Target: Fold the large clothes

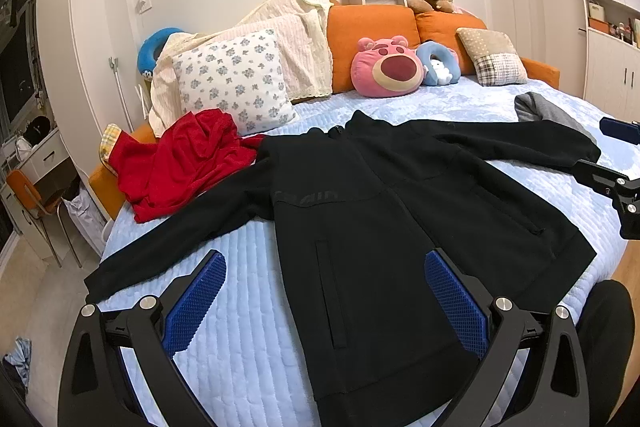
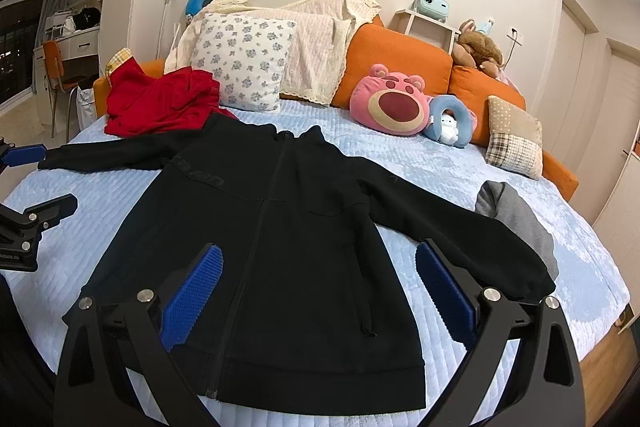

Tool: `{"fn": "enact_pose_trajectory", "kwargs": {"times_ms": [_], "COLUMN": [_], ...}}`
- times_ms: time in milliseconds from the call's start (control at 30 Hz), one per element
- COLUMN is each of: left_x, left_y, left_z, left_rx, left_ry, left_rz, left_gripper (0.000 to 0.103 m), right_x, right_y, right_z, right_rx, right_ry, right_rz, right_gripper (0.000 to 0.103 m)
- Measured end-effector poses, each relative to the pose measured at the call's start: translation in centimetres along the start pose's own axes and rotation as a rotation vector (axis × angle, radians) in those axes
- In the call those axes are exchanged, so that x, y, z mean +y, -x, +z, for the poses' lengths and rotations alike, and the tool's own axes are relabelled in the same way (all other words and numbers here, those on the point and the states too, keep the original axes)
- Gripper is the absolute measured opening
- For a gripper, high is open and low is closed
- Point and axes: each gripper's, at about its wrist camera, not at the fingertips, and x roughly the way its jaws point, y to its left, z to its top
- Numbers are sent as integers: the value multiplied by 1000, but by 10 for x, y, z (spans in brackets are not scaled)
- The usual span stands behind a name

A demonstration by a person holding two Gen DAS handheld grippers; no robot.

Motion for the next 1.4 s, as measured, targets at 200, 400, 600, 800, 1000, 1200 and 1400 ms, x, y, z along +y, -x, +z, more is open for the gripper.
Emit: {"fn": "enact_pose_trajectory", "kwargs": {"times_ms": [200, 400, 600, 800, 1000, 1200, 1400], "left_x": [-1, -2, -1, 0, 5, 7, 7], "left_y": [1, 0, 1, 1, 0, -2, -2], "left_z": [1, 0, 1, 1, 3, 2, 3], "left_rx": [2, -2, -18, -23, -23, -21, -22], "left_ry": [4, 0, 6, 5, 19, 22, 23], "left_rz": [1, 1, -1, -3, -8, -7, -6], "left_gripper": [101, 101, 101, 101, 101, 101, 101], "right_x": [0, -1, -2, -2, -3, -4, -4], "right_y": [0, 0, 1, 1, 2, 2, 2], "right_z": [-1, -1, -1, -1, 0, 0, 0], "right_rx": [0, 0, -6, -6, -6, -4, -3], "right_ry": [0, -1, -7, -8, -13, -13, -12], "right_rz": [0, 1, 5, 6, 10, 9, 9], "right_gripper": [96, 96, 96, 96, 96, 96, 96]}}
